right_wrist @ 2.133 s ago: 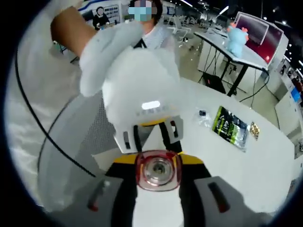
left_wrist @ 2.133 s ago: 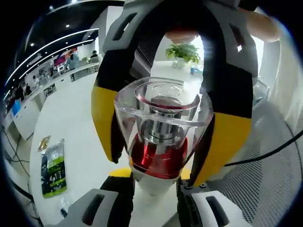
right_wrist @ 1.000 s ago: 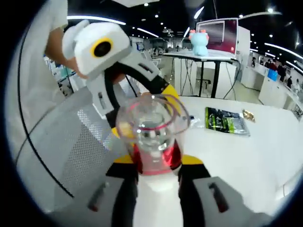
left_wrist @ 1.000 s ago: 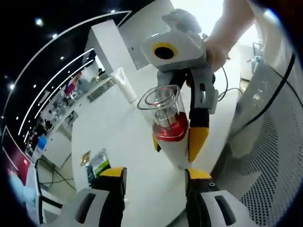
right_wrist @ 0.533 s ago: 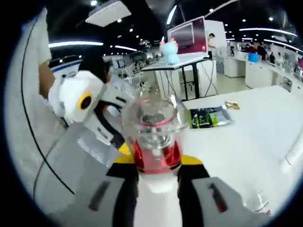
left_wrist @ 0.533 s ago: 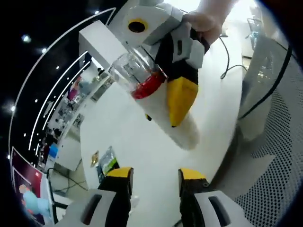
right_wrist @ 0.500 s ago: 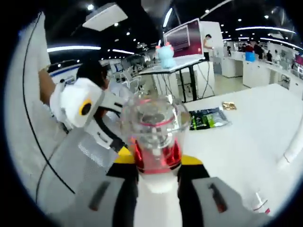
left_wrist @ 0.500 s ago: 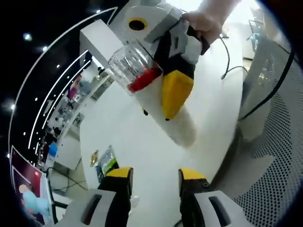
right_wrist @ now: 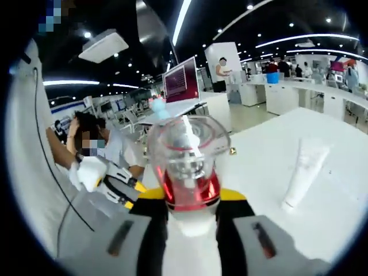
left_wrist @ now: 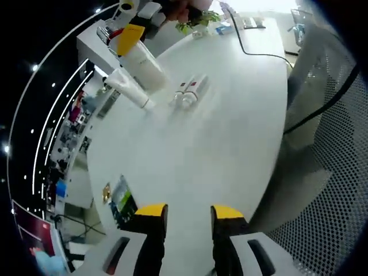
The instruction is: Arrange the skincare products in the storage area until every visible bottle or jar stands upright without overlapping.
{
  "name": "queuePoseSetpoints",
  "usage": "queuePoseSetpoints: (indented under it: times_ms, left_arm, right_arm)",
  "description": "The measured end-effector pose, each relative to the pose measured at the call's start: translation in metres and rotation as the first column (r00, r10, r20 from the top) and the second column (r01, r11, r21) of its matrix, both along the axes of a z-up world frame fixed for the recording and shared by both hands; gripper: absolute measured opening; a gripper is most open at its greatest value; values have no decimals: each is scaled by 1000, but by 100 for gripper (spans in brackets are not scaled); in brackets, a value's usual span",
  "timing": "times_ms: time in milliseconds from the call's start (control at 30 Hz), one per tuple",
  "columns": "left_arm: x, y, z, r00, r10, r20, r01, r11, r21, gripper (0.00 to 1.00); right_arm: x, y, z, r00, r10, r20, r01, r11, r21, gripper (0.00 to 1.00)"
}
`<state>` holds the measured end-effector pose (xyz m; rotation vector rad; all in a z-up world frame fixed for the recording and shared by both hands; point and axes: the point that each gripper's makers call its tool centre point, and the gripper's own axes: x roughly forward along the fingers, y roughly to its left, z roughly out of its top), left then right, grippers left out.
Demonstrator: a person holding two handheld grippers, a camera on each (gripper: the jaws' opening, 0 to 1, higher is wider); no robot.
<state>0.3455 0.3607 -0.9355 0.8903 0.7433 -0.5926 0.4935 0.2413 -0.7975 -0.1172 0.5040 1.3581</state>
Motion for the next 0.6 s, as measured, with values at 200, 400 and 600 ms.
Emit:
queuePoseSetpoints:
  times_ms: [200, 400, 600]
  left_arm:
    - [1, -12, 2, 1000, -18, 17, 19, 997, -72, 28]
    - [2, -13, 3, 1000, 15, 10, -13, 992, -127, 21]
    - [1, -15, -1, 1000, 5, 2, -5, 992, -124, 27]
  right_arm:
    - [37, -27, -2, 997, -40, 65, 44, 997, -62, 30]
    - [75, -49, -13, 990, -79, 116, 91, 991, -101, 30]
    - [101, -56, -32, 988, -78, 130, 99, 982, -163, 30]
